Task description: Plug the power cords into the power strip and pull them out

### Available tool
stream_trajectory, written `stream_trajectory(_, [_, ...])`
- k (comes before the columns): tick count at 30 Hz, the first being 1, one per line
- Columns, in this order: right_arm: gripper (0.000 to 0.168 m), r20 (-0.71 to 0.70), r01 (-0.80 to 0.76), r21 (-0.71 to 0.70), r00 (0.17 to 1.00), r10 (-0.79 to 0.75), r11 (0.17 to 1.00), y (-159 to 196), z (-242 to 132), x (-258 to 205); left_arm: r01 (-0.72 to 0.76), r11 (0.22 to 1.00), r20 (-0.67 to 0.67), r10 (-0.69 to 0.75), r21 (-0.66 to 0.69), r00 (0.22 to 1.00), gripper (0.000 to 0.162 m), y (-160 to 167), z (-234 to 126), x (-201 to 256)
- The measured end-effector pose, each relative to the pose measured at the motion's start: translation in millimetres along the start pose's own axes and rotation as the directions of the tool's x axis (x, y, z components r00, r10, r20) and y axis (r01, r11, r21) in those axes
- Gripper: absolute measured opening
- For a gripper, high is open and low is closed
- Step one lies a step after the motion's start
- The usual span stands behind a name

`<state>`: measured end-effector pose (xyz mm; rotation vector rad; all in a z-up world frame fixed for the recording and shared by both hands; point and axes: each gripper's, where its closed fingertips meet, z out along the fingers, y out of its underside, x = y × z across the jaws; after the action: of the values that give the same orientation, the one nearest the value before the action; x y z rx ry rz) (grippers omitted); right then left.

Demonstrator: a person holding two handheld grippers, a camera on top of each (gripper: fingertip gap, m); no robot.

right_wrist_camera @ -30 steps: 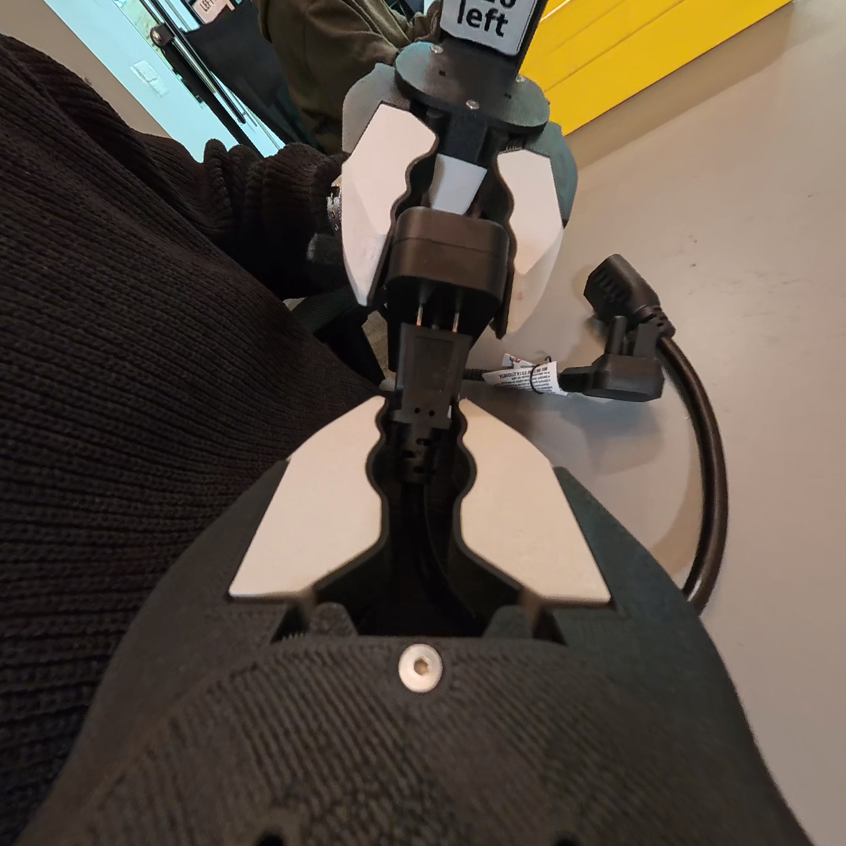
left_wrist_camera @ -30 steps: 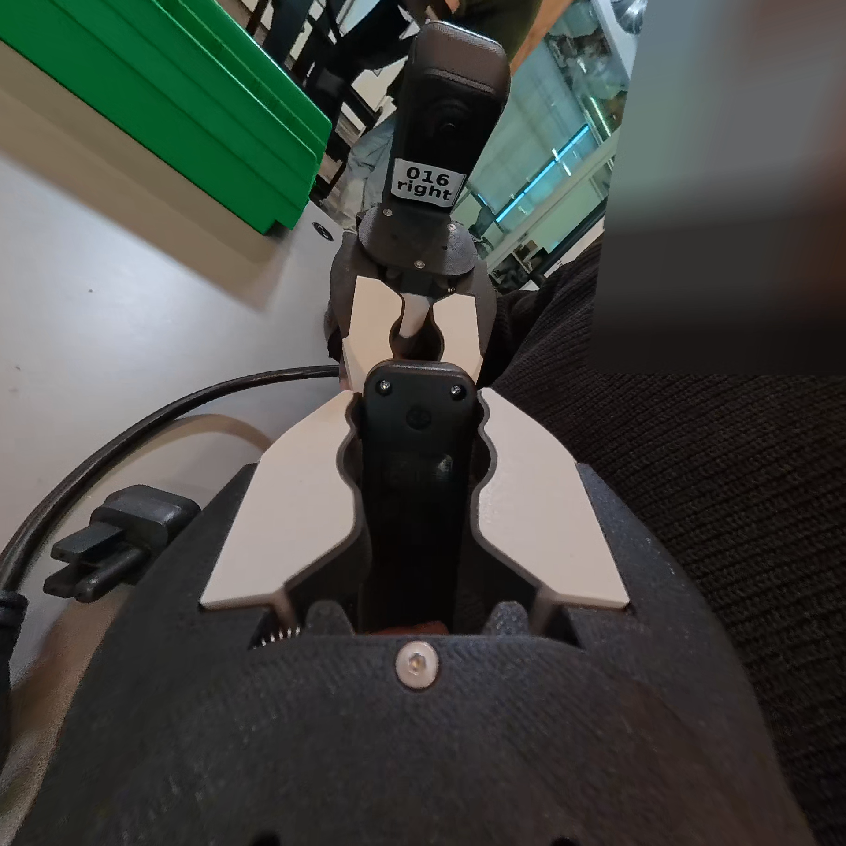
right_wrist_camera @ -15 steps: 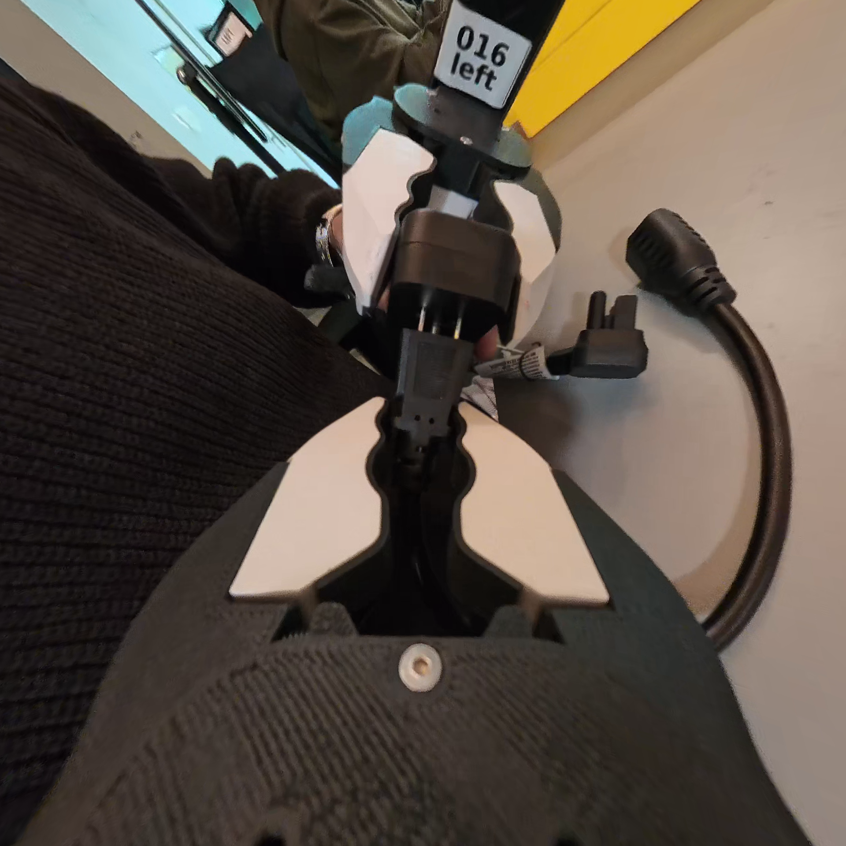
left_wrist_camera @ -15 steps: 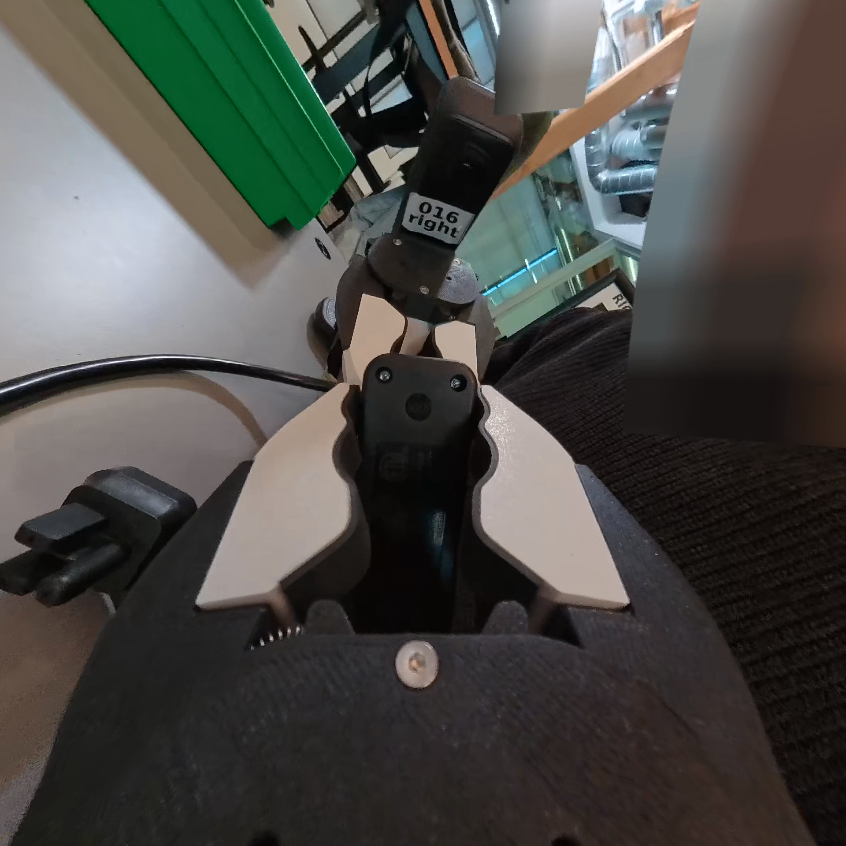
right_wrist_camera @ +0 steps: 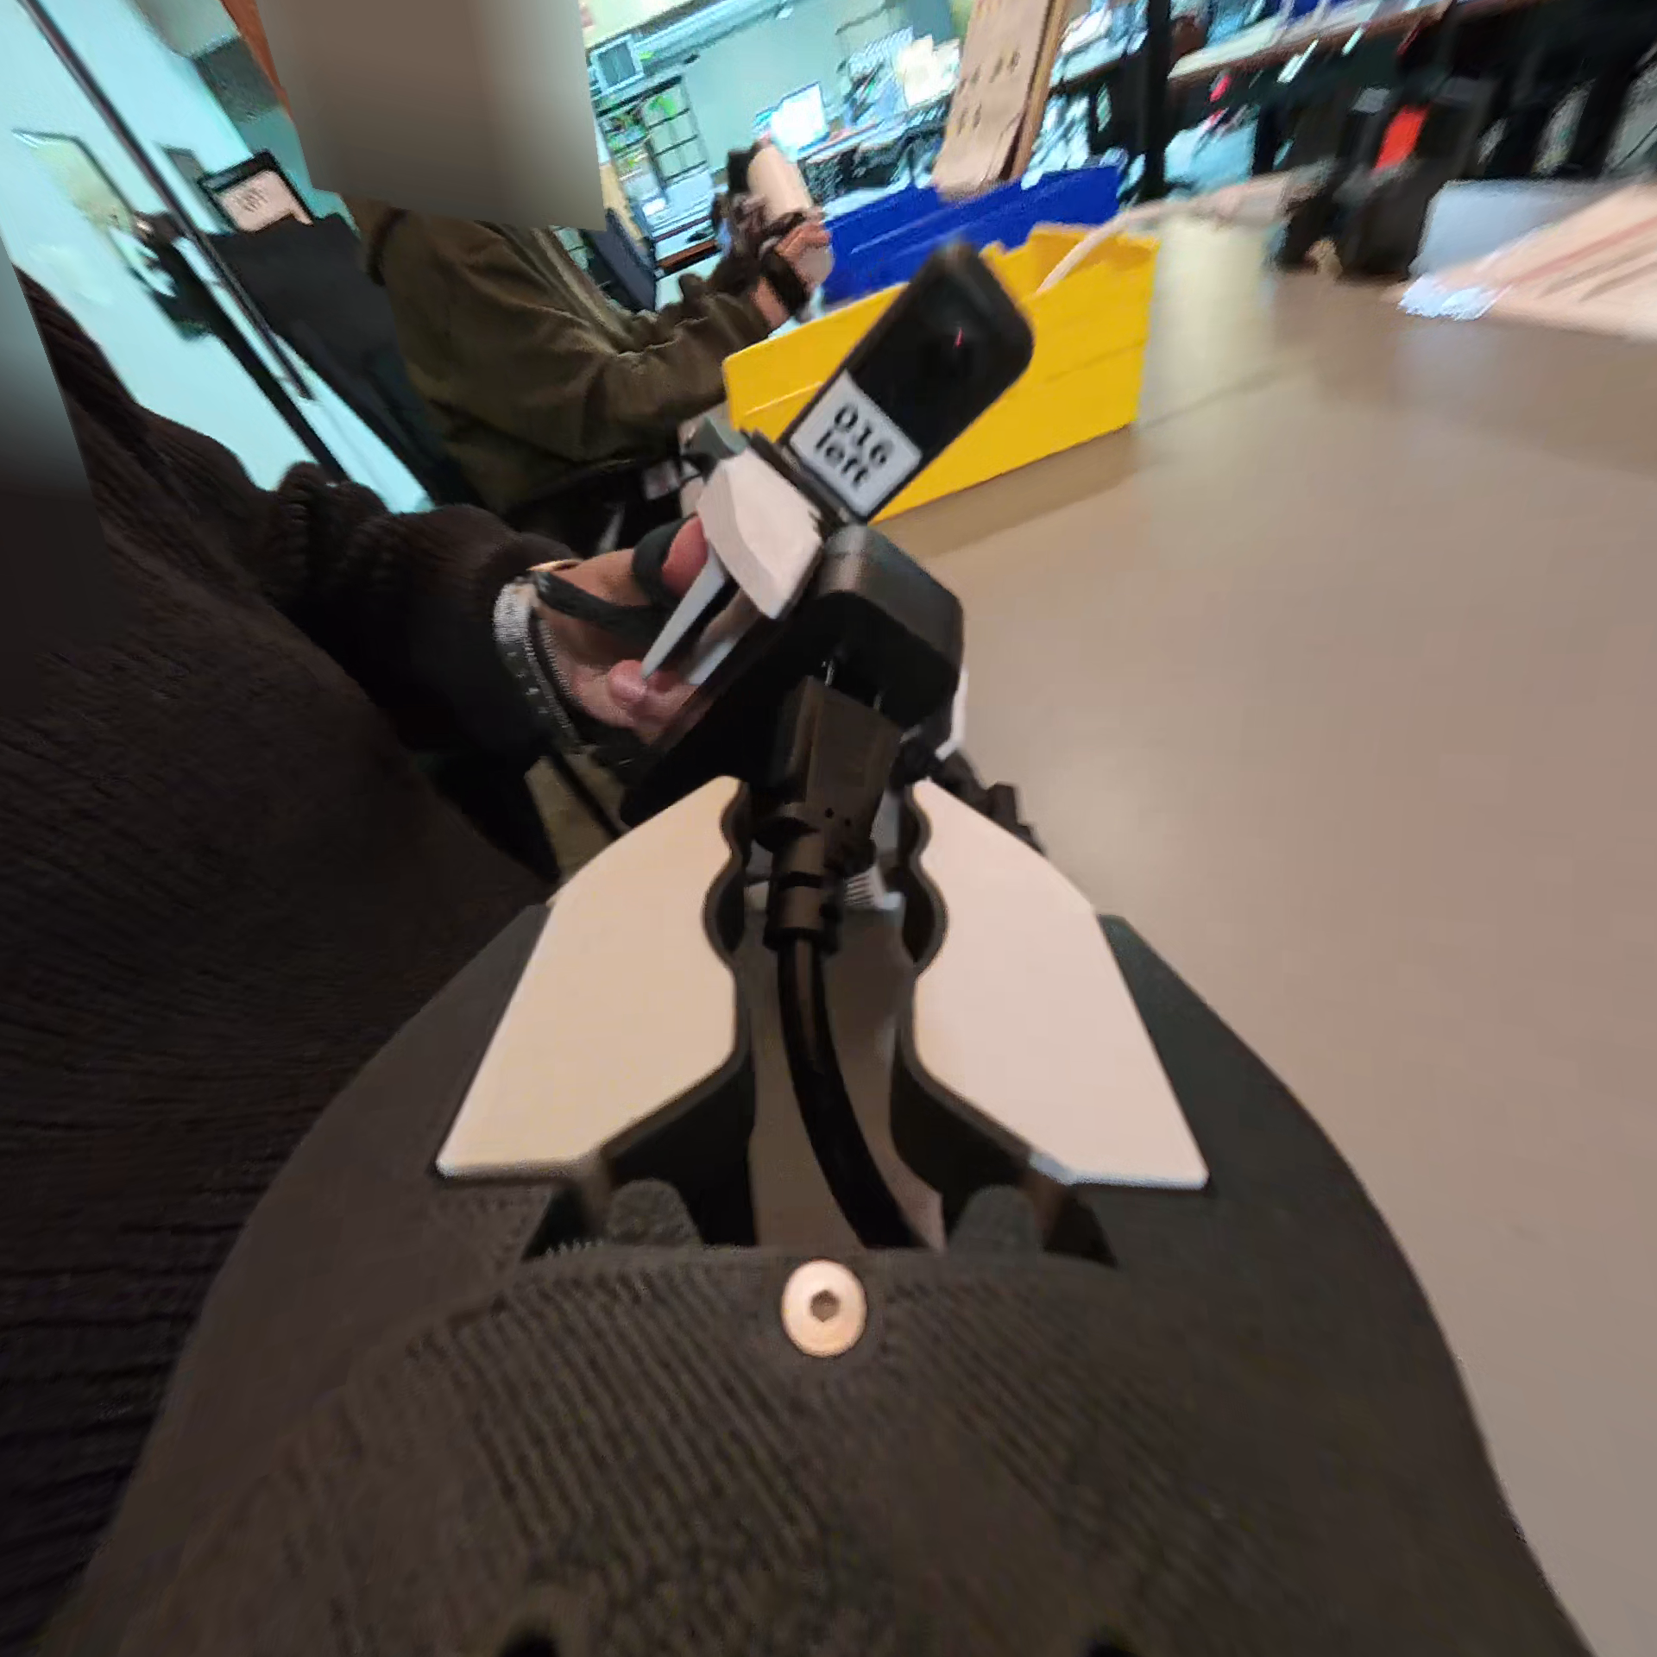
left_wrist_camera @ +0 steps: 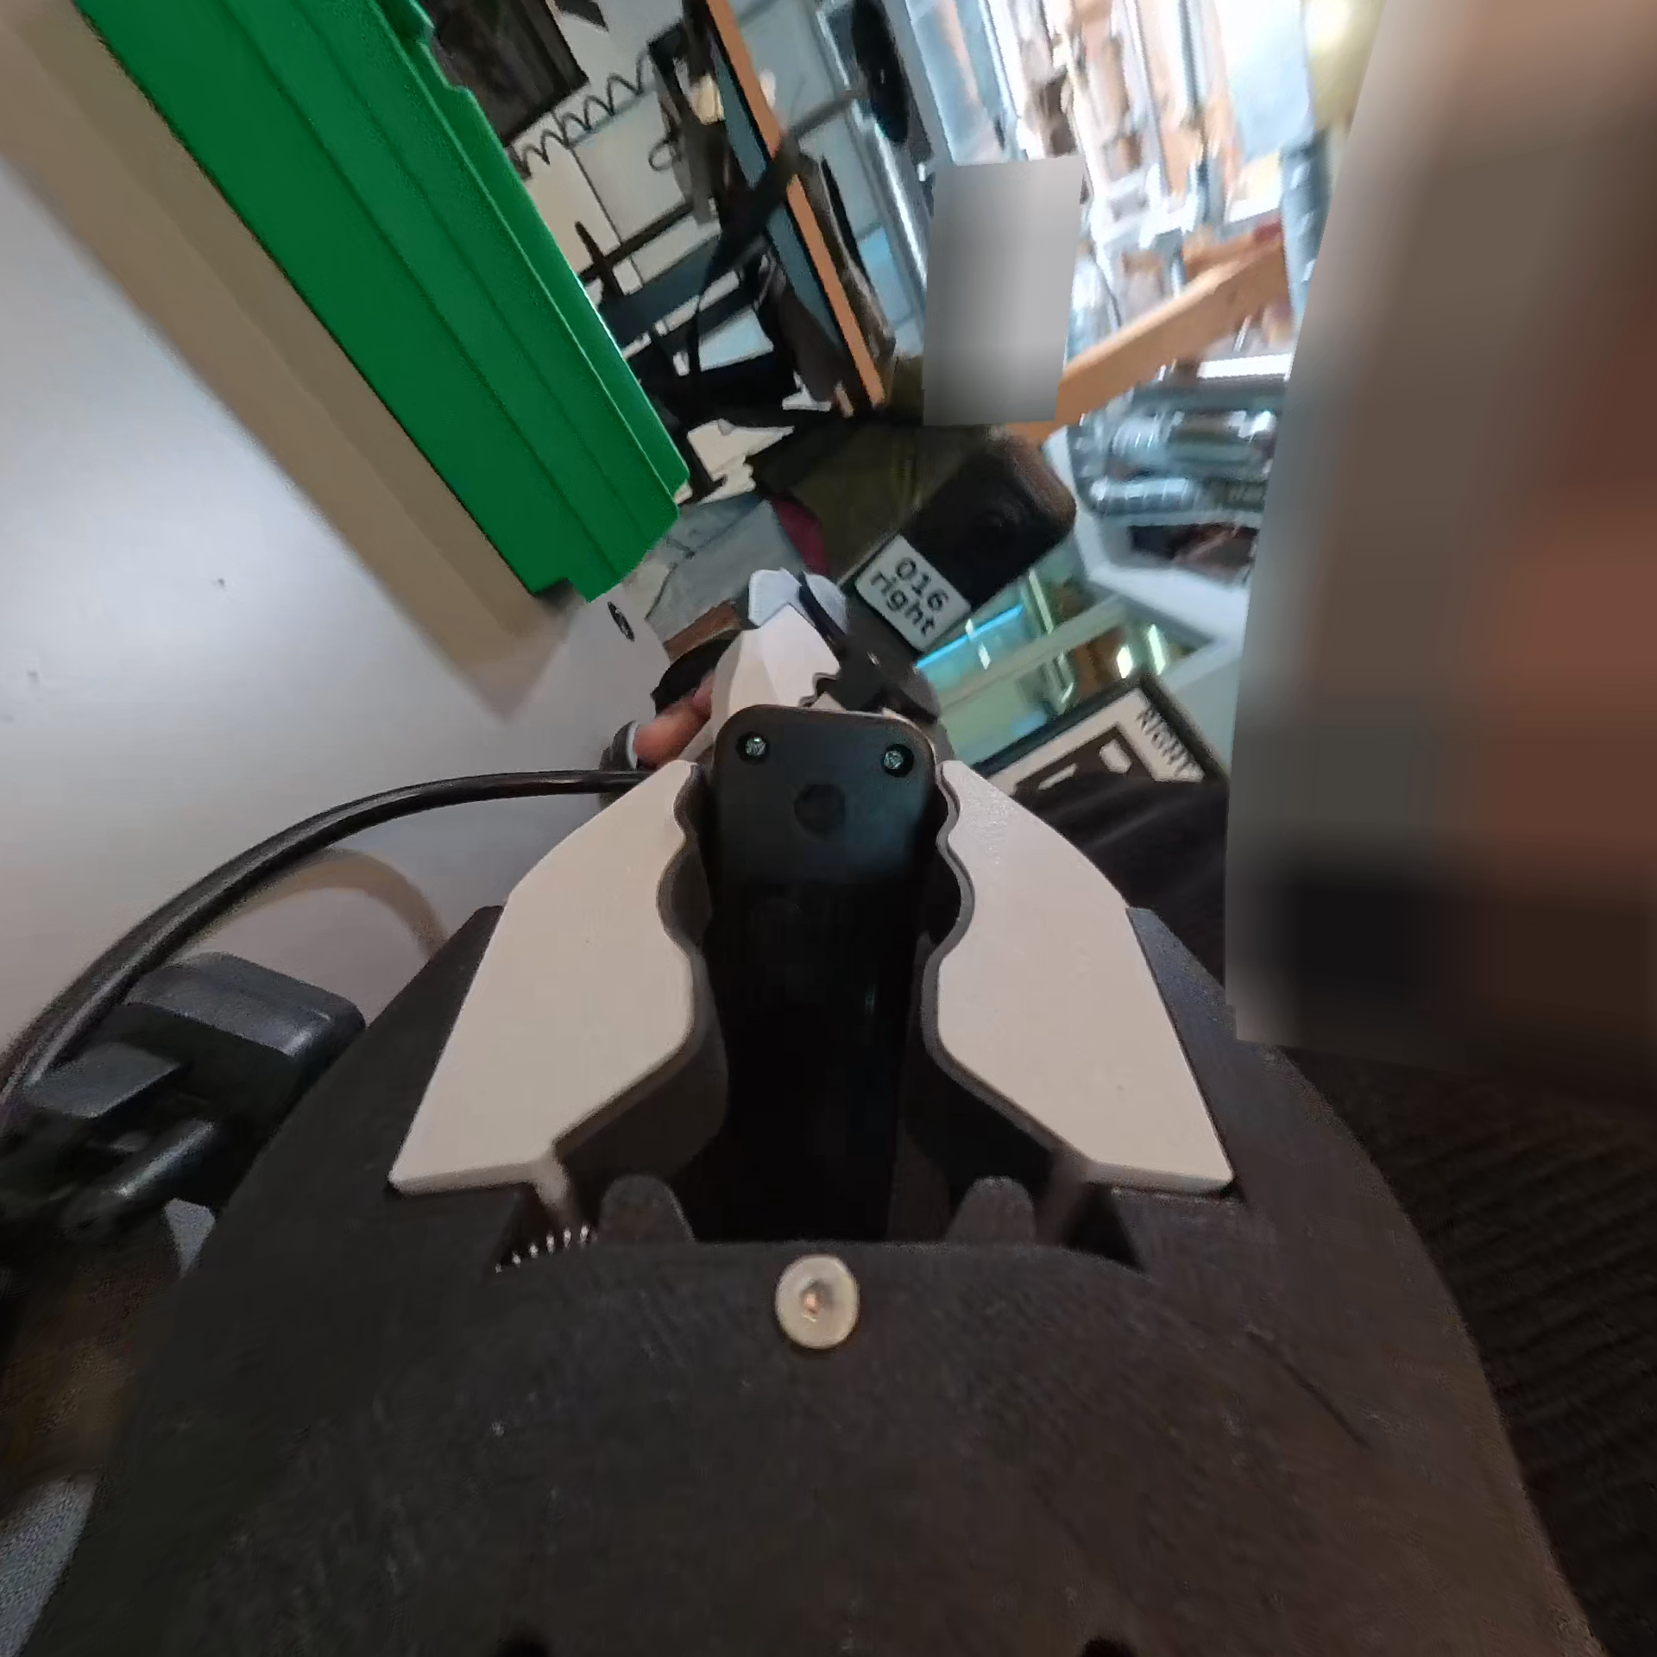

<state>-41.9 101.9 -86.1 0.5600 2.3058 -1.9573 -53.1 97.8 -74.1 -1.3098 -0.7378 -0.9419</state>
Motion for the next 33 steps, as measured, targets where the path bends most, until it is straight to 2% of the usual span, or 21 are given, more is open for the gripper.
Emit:
stream_trajectory(3, [0.039,-0.053,0.153,0.034,0.987,-0.151,0.988,-5,-4,4,0.118,0.99,-0.018,-0.117,0.08,0.993,0.048,-9,1,-5])
stream_trajectory(6, [0.046,-0.129,0.324,0.012,0.939,-0.32,0.946,-4,-4,9,0.232,0.964,-0.086,-0.223,0.129,0.971,0.048,-17,2,-4])
stream_trajectory(8, [0.038,-0.176,0.398,0.003,0.903,-0.392,0.917,-8,-6,9,0.244,0.961,-0.091,-0.233,0.133,0.968,0.048,-17,4,-5])
stream_trajectory(10, [0.02,-0.223,0.457,0.025,0.87,-0.441,0.889,-16,-11,7,0.236,0.963,-0.085,-0.227,0.127,0.97,0.048,-16,7,-7])
stream_trajectory(12, [0.015,-0.245,0.496,0.014,0.844,-0.478,0.868,-17,-13,8,0.241,0.962,-0.09,-0.231,0.129,0.969,0.048,-16,9,-8])
stream_trajectory(18, [0.014,-0.228,0.484,-0.002,0.852,-0.472,0.875,-15,-14,10,0.238,0.967,-0.119,-0.227,0.09,0.967,0.048,-12,9,-9])
stream_trajectory(25, [0.012,-0.204,0.438,0.008,0.881,-0.428,0.899,-16,-15,10,0.176,0.983,-0.179,-0.164,0.053,0.97,0.065,-7,5,-4])
stream_trajectory(26, [0.012,-0.201,0.434,0.01,0.883,-0.423,0.901,-16,-15,10,0.164,0.986,-0.181,-0.156,0.032,0.971,0.055,-3,5,-4])
stream_trajectory(28, [0.012,-0.198,0.432,0.004,0.884,-0.423,0.902,-14,-14,10,0.158,0.987,-0.165,-0.157,-0.004,0.974,0.053,4,7,-7])
stream_trajectory(33, [0.012,-0.193,0.435,0.015,0.885,-0.425,0.9,-13,-12,12,0.196,0.981,-0.165,-0.191,0.011,0.968,0.049,1,5,-11])
